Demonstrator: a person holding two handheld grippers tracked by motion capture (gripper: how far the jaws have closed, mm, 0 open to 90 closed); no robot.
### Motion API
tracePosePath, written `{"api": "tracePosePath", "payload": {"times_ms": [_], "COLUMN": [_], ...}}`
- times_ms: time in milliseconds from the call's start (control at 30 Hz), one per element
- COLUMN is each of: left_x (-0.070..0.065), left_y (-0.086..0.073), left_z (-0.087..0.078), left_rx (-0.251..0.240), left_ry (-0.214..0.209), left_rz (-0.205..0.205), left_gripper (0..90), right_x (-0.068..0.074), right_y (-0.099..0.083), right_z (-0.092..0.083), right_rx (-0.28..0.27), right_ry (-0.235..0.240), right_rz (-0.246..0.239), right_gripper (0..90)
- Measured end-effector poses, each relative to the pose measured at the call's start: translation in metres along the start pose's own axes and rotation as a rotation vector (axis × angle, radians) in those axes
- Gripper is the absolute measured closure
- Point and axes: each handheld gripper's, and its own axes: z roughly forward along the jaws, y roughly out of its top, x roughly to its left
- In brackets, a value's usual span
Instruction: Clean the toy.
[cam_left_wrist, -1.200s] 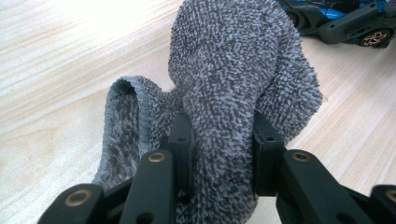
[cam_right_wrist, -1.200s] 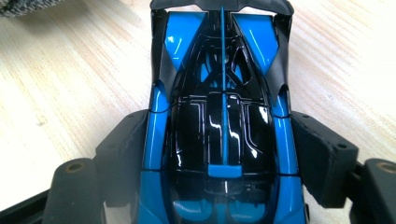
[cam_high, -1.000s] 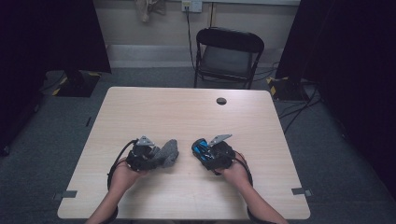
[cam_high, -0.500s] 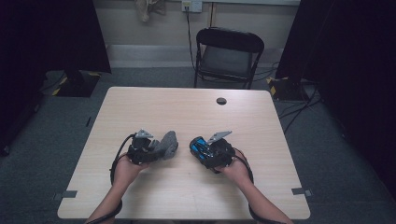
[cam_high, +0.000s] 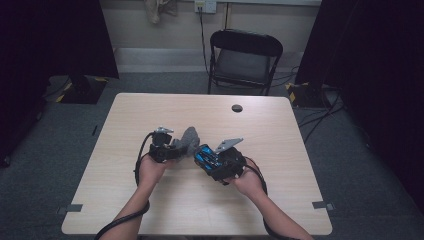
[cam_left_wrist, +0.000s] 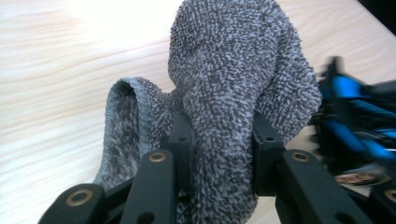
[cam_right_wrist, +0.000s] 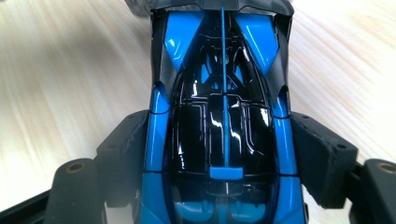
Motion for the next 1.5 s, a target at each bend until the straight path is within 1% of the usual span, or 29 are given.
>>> {"api": "tracePosePath", "payload": {"times_ms": [67, 100, 167, 233, 333, 367, 400, 433, 500, 600, 667, 700, 733, 833, 900, 933, 1033, 1133, 1200, 1267, 1300, 1333, 1367, 1400, 1500], "left_x": [-0.005, -0.006, -0.007, -0.008, -0.009, -0.010, -0.010, -0.010, -0.010, -0.010, -0.011, -0.011, -0.010, -0.011, -0.011, -0.011, -0.010, -0.011, -0.012, -0.011, -0.010, -0.010, -0.009, -0.009, -0.008], "left_y": [0.001, 0.001, 0.000, -0.002, -0.005, -0.006, -0.007, -0.008, -0.010, -0.013, -0.014, -0.015, -0.016, -0.019, -0.020, -0.021, -0.022, -0.023, -0.024, -0.026, -0.028, -0.029, -0.030, -0.032, -0.034], "left_z": [0.002, 0.002, 0.005, 0.006, 0.006, 0.006, 0.005, 0.005, 0.004, 0.003, 0.001, 0.000, 0.000, -0.003, -0.003, -0.003, -0.003, -0.001, 0.000, 0.002, 0.004, 0.005, 0.006, 0.007, 0.007], "left_rx": [0.006, 0.014, 0.026, 0.036, 0.050, 0.043, 0.046, 0.053, 0.056, 0.057, 0.060, 0.064, 0.063, 0.068, 0.072, 0.070, 0.072, 0.085, 0.108, 0.116, 0.123, 0.129, 0.140, 0.138, 0.138], "left_ry": [0.020, 0.026, 0.014, -0.007, -0.032, -0.044, -0.055, -0.056, -0.075, -0.079, -0.079, -0.079, -0.079, -0.092, -0.093, -0.100, -0.099, -0.084, -0.057, -0.055, -0.055, -0.052, -0.048, -0.047, -0.045], "left_rz": [0.026, 0.025, 0.030, 0.026, 0.030, 0.019, 0.019, 0.023, 0.013, 0.011, 0.018, 0.020, 0.026, 0.034, 0.036, 0.031, 0.034, 0.045, 0.070, 0.059, 0.057, 0.056, 0.060, 0.056, 0.054], "left_gripper": [68.1, 68.2, 68.5, 69.1, 69.9, 70.0, 70.0, 70.1, 70.1, 70.2, 70.2, 70.2, 70.2, 70.1, 70.1, 70.1, 70.1, 70.0, 69.9, 69.9, 69.9, 69.9, 69.9, 69.9, 69.9], "right_x": [0.001, 0.002, 0.003, 0.004, 0.001, 0.000, -0.001, -0.001, -0.002, -0.003, -0.004, -0.004, -0.006, -0.009, -0.011, -0.012, -0.011, -0.010, -0.009, -0.009, -0.009, -0.009, -0.009, -0.009, -0.010], "right_y": [0.001, 0.001, 0.001, 0.001, 0.000, 0.000, 0.000, 0.000, -0.001, -0.002, -0.002, -0.003, -0.003, -0.004, -0.005, -0.005, -0.007, -0.009, -0.010, -0.011, -0.011, -0.011, -0.011, -0.012, -0.014], "right_z": [0.002, 0.002, 0.003, 0.003, 0.003, 0.003, 0.003, 0.003, 0.004, 0.005, 0.007, 0.007, 0.006, 0.006, 0.007, 0.007, 0.008, 0.011, 0.015, 0.017, 0.019, 0.020, 0.022, 0.024, 0.028], "right_rx": [-0.007, -0.009, -0.009, -0.007, 0.000, 0.003, 0.008, 0.008, 0.016, 0.022, 0.023, 0.022, 0.012, 0.021, 0.028, 0.028, 0.031, 0.043, 0.064, 0.064, 0.072, 0.072, 0.081, 0.090, 0.093], "right_ry": [0.006, 0.006, 0.015, 0.005, -0.006, -0.009, -0.013, -0.018, -0.023, -0.029, -0.024, -0.028, -0.028, -0.034, -0.033, -0.028, -0.030, -0.033, -0.026, -0.028, -0.023, -0.028, -0.026, -0.024, -0.020], "right_rz": [0.001, -0.001, -0.005, -0.004, 0.004, 0.005, 0.004, 0.008, 0.006, 0.011, 0.020, 0.023, 0.029, 0.035, 0.041, 0.042, 0.043, 0.031, 0.027, 0.026, 0.030, 0.029, 0.023, 0.023, 0.032], "right_gripper": [26.3, 26.4, 26.3, 26.3, 26.4, 26.4, 26.4, 26.4, 26.4, 26.4, 26.5, 26.7, 28.0, 28.0, 28.1, 28.1, 28.1, 28.1, 28.1, 28.1, 28.1, 28.1, 28.1, 28.1, 28.1]}}
